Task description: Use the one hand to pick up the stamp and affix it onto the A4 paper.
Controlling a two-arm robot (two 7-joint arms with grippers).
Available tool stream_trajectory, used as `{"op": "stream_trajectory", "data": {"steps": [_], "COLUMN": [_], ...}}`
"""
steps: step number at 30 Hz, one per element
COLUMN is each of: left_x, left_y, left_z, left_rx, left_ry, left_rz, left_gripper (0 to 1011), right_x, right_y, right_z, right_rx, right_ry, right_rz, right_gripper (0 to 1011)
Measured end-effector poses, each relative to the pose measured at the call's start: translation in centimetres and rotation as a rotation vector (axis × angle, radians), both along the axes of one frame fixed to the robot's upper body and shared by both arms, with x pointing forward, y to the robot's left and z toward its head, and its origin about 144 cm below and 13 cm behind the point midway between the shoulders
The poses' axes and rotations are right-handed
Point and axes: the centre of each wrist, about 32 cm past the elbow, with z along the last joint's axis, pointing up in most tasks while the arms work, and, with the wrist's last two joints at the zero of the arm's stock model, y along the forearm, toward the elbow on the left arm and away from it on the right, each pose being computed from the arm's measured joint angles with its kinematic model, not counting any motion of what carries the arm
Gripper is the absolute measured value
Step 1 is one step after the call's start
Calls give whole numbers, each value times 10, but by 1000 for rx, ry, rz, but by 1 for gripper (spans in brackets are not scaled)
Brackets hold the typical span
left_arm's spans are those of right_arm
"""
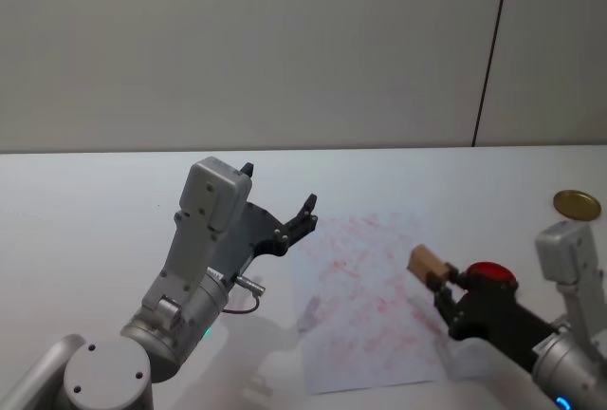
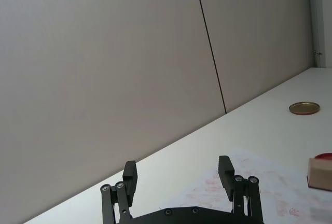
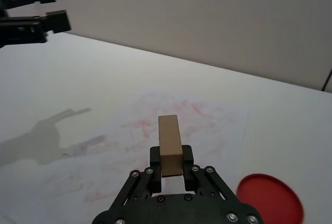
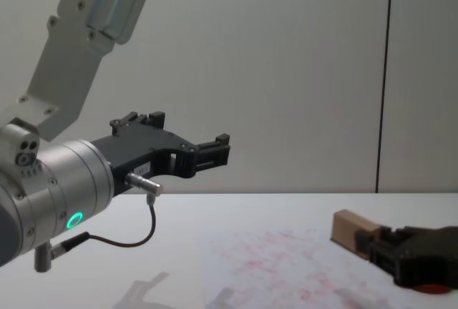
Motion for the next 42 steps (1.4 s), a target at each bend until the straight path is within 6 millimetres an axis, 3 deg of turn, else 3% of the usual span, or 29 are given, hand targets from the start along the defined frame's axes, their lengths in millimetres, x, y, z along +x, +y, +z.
{"op": "stream_trajectory", "data": {"steps": [19, 42], "left_x": [0, 0], "left_y": [0, 0], "left_z": [0, 0], "left_rx": [0, 0], "left_ry": [0, 0], "left_rz": [0, 0], "left_gripper": [993, 993], "right_x": [-18, -21], "right_y": [8, 6], "right_z": [-7, -15], "right_rx": [-54, -130], "right_ry": [90, 150], "right_rz": [106, 134], "right_gripper": [214, 214]}}
